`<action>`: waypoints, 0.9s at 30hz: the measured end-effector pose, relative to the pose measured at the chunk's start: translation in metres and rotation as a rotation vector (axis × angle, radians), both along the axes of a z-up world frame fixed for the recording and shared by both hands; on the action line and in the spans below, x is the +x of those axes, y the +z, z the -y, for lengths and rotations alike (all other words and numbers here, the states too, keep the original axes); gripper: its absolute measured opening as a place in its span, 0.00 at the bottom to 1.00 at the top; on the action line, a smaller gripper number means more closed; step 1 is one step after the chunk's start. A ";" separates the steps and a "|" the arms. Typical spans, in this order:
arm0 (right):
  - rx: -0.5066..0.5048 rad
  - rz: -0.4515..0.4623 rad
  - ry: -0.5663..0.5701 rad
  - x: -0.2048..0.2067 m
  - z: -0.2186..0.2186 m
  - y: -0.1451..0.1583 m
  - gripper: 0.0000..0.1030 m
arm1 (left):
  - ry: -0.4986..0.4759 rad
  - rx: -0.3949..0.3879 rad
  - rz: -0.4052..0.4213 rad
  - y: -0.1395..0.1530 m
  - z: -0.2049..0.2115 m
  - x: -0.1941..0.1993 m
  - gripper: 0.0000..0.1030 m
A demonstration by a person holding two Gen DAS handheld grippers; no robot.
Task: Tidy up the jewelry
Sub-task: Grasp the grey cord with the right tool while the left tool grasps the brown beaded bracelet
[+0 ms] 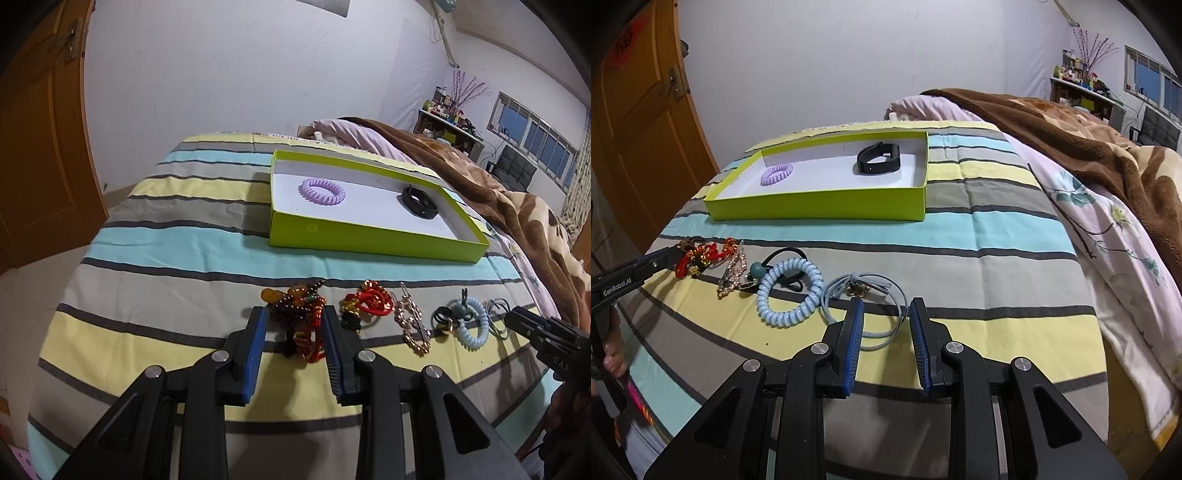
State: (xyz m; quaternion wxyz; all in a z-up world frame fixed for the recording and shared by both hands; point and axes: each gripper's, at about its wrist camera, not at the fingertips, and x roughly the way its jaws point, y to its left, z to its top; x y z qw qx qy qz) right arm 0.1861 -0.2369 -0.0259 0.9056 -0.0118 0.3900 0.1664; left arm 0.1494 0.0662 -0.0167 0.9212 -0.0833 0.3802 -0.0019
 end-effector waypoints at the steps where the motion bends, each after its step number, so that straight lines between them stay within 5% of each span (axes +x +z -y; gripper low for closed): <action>1: -0.004 -0.011 0.004 0.003 -0.001 -0.002 0.25 | -0.001 -0.012 -0.003 -0.001 -0.002 0.002 0.31; 7: -0.014 -0.048 0.011 0.014 -0.002 -0.006 0.25 | 0.015 -0.025 -0.006 -0.004 -0.005 0.009 0.28; 13: -0.036 -0.048 0.014 0.018 -0.006 -0.006 0.25 | 0.028 -0.051 -0.007 -0.004 -0.010 0.011 0.14; 18: -0.036 -0.040 0.002 0.018 -0.005 -0.007 0.03 | 0.028 -0.045 0.000 -0.002 -0.011 0.008 0.03; 27: 0.006 0.014 -0.010 0.000 0.003 0.005 0.02 | 0.022 -0.009 0.041 0.008 -0.008 -0.005 0.03</action>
